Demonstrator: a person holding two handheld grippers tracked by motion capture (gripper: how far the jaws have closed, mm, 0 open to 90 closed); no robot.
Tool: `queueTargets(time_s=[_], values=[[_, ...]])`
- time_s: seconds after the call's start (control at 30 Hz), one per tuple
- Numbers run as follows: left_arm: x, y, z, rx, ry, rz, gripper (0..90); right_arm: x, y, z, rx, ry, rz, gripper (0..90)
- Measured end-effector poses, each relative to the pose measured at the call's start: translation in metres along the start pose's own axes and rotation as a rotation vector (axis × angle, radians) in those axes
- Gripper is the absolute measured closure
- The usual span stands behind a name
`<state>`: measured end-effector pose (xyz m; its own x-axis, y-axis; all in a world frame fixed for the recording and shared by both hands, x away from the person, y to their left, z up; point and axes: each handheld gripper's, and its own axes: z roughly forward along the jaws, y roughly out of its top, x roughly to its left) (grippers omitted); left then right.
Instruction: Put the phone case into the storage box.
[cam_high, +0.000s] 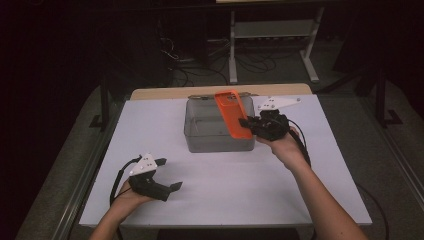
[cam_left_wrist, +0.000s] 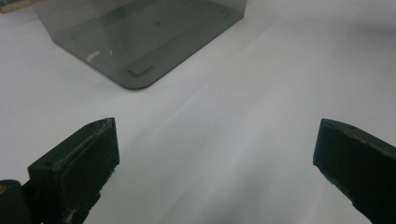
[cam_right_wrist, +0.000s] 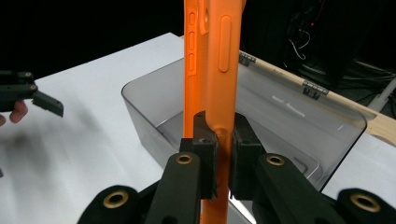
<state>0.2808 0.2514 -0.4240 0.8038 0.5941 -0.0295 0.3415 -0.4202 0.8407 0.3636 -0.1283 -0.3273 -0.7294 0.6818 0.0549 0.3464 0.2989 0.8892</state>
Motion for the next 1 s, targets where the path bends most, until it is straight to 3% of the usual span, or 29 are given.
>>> queueTargets(time_s=[0.37,1.0], values=[[0.0,0.0,0.0,-0.003,-0.001,0.0,0.0,-0.012,0.014,0.007,0.005,-0.037,0.007,82.2],[-0.001,0.001,-0.001,-0.004,-0.003,0.0,0.0,-0.024,0.024,0.024,0.075,-0.082,0.021,82.1]])
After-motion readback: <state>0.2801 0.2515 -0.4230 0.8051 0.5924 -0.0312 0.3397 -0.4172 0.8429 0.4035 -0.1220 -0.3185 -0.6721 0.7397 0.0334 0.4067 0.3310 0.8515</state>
